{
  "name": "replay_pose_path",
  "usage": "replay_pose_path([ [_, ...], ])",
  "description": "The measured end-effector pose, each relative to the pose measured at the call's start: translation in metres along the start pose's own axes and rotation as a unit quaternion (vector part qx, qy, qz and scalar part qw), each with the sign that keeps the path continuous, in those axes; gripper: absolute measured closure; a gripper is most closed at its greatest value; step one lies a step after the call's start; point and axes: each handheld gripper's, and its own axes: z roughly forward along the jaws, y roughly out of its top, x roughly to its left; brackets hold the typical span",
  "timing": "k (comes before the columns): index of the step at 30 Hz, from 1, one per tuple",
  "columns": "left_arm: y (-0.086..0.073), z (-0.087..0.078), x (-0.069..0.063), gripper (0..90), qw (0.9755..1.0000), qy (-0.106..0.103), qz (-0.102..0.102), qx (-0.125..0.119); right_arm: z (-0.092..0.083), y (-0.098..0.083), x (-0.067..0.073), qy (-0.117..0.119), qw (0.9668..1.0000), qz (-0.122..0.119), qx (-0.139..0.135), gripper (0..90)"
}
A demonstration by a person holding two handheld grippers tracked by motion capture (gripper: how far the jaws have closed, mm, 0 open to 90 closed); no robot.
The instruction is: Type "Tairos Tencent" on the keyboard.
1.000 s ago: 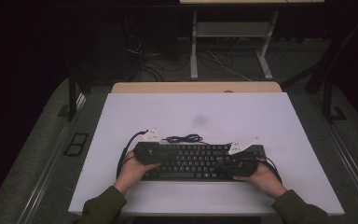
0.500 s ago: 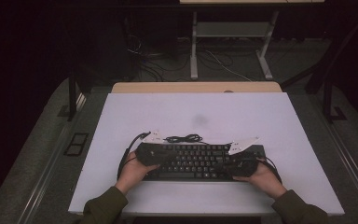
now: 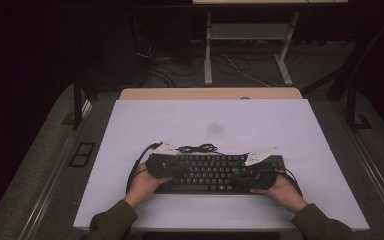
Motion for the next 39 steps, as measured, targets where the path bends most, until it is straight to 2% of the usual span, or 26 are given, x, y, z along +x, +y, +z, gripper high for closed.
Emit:
replay_pose_path([
  [6, 0.002, -0.008, 0.001, 89.2, 0.9998, 0.002, -0.005, -0.017, 0.0, 0.0, 0.0, 0.001, 1.0, 0.0, 0.0, 89.3],
  [11, 0.002, -0.015, 0.001, 84.7, 0.9993, 0.005, -0.017, -0.031, 0.0, 0.0, 0.0, 0.0, 1.0, -0.002, 0.0, 89.3],
  [18, -0.004, -0.023, 0.0, 65.5, 0.9989, 0.009, -0.028, -0.037, 0.0, 0.0, 0.0, 0.0, 1.0, 0.0, 0.0, 89.3],
  [21, -0.006, -0.027, 0.0, 57.2, 0.9987, 0.012, -0.027, -0.041, 0.0, 0.0, 0.0, 0.0, 1.0, -0.002, -0.001, 89.3],
  [26, -0.009, -0.031, -0.001, 38.7, 0.9982, 0.014, -0.028, -0.05, 0.0, 0.0, 0.0, 0.0, 1.0, -0.001, 0.0, 89.3],
  [31, -0.012, -0.036, -0.003, 22.0, 0.9977, 0.031, -0.026, -0.054, 0.0, 0.0, -0.001, 0.0, 1.0, -0.001, -0.001, 89.3],
  [39, -0.017, -0.038, -0.004, 21.6, 0.9976, 0.029, -0.031, -0.055, -0.003, 0.001, -0.001, -0.001, 1.0, -0.001, -0.008, 89.2],
])
